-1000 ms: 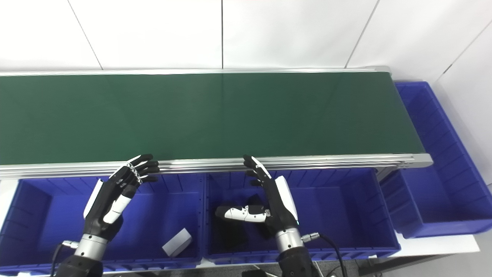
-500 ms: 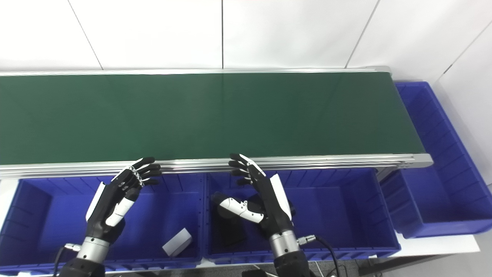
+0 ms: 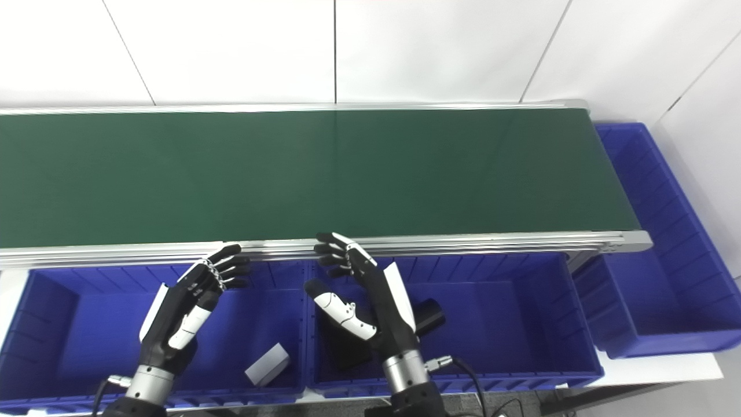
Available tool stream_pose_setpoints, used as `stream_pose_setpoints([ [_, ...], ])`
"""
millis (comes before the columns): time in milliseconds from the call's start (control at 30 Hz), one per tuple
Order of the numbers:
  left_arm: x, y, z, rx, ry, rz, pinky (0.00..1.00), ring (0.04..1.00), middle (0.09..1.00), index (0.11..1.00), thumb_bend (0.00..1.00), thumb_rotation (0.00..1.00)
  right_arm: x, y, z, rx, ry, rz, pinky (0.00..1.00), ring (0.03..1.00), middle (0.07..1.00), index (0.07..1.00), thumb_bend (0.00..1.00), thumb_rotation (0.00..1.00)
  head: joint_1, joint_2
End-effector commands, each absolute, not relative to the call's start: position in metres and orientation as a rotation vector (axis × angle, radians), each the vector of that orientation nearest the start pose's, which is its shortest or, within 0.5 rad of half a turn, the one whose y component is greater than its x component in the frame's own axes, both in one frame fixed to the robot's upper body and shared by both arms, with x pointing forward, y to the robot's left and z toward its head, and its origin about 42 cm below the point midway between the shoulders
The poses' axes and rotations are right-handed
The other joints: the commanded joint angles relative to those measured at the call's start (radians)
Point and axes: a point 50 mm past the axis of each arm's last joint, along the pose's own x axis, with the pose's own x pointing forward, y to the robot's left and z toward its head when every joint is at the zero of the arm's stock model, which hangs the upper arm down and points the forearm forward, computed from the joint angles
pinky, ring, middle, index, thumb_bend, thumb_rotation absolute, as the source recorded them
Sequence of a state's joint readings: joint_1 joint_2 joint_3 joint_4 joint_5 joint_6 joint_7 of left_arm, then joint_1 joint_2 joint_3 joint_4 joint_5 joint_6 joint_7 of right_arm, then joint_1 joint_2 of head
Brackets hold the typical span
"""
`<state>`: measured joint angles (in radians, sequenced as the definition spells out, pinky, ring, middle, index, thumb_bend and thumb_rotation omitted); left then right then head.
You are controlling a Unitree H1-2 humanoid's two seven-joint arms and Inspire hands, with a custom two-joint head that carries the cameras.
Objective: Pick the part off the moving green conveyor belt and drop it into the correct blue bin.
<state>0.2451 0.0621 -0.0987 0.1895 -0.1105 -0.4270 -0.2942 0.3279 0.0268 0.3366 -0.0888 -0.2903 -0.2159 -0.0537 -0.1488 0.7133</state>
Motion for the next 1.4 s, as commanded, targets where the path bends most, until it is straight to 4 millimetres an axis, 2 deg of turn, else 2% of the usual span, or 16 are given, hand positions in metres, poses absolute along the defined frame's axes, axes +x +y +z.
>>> stream_pose_setpoints([
  [0,0.179,0.205,0.024,-0.044,-0.057,-0.304,0.68,0.734,0.765,0.800,0.76,0.72,0.170,-0.125,0.074,-0.138,-0.121,0.228,0.66,0.722,0.759,0.795,0.52,0.66,0.010,-0.011],
  [233,0.173,0.198,0.017,-0.042,-0.028,-0.304,0.68,0.741,0.775,0.808,0.74,0.70,0.172,-0.137,0.050,-0.117,-0.108,0.239,0.66,0.726,0.770,0.799,0.53,0.56,0.057,-0.073],
  [400,0.172,0.195,0.015,-0.030,-0.016,-0.310,0.69,0.746,0.784,0.820,0.72,0.70,0.171,-0.146,0.042,-0.117,-0.109,0.234,0.64,0.721,0.768,0.793,0.54,0.54,0.072,-0.091],
  [633,0.174,0.188,0.011,-0.023,-0.004,-0.332,0.69,0.765,0.808,0.833,0.75,0.69,0.168,-0.159,0.036,-0.113,-0.103,0.214,0.67,0.733,0.764,0.783,0.55,0.57,0.107,-0.117],
  [733,0.174,0.184,0.010,-0.019,-0.001,-0.330,0.69,0.768,0.811,0.828,0.76,0.66,0.166,-0.163,0.036,-0.128,-0.106,0.212,0.66,0.724,0.756,0.783,0.57,0.60,0.116,-0.122],
  [900,0.174,0.179,0.009,-0.014,0.004,-0.315,0.70,0.770,0.808,0.822,0.80,0.65,0.166,-0.168,0.037,-0.146,-0.112,0.206,0.64,0.713,0.749,0.783,0.55,0.60,0.136,-0.135],
  [1167,0.174,0.176,0.010,-0.011,-0.001,-0.308,0.70,0.766,0.803,0.818,0.81,0.63,0.166,-0.170,0.039,-0.144,-0.119,0.202,0.64,0.707,0.747,0.790,0.59,0.65,0.140,-0.115],
  [1367,0.175,0.176,0.012,-0.003,-0.009,-0.310,0.70,0.769,0.805,0.829,0.80,0.66,0.167,-0.169,0.041,-0.139,-0.126,0.201,0.64,0.713,0.750,0.798,0.58,0.66,0.123,-0.081],
])
